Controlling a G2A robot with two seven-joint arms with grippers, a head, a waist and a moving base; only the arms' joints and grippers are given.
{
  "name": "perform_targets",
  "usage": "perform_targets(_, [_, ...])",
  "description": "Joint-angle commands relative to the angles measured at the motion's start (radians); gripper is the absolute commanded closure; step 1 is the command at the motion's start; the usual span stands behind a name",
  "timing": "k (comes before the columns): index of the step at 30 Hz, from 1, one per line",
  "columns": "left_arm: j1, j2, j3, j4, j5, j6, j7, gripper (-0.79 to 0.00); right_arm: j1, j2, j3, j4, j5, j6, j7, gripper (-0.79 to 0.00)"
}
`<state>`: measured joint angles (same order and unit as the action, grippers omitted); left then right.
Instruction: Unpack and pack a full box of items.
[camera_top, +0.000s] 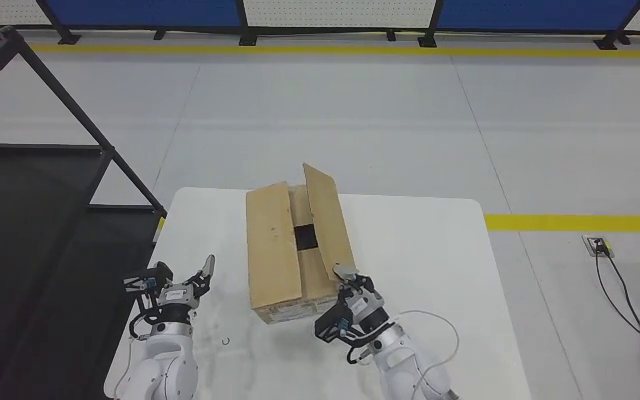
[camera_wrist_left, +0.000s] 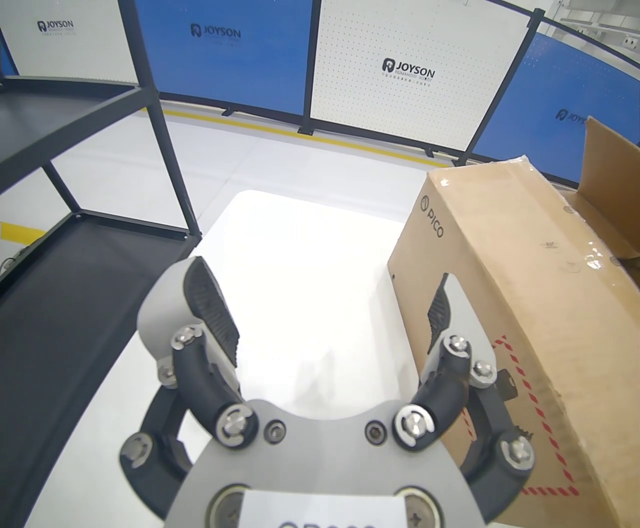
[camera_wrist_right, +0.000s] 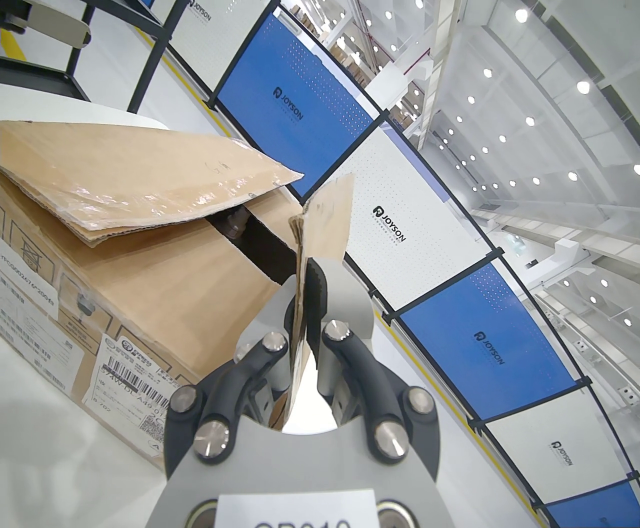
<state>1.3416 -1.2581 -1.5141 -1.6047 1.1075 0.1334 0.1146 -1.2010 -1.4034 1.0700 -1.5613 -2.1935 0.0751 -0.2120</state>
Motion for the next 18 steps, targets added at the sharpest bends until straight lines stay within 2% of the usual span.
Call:
perform_targets(1, [0.0,-0.001,0.0,0.0,-0.002,-0.001,-0.002,-0.785,-0.008,0.004,0.013,-0.004,0.003,-0.013,-0.021,0.0])
perform_targets(9, [0.0,-0.004,0.002,-0.001,0.005,-0.003,-0.006,-0.785,-0.044,0.017,0.053,-0.032,-0.003,-0.042,-0.079,0.0])
perform_targets(18, [0.001,-0.005,0.003,-0.001,0.008,-0.006,-0.013,-0.785,-0.054,0.02,0.065,-0.04,-0.005,-0.048,-0.06,0.0])
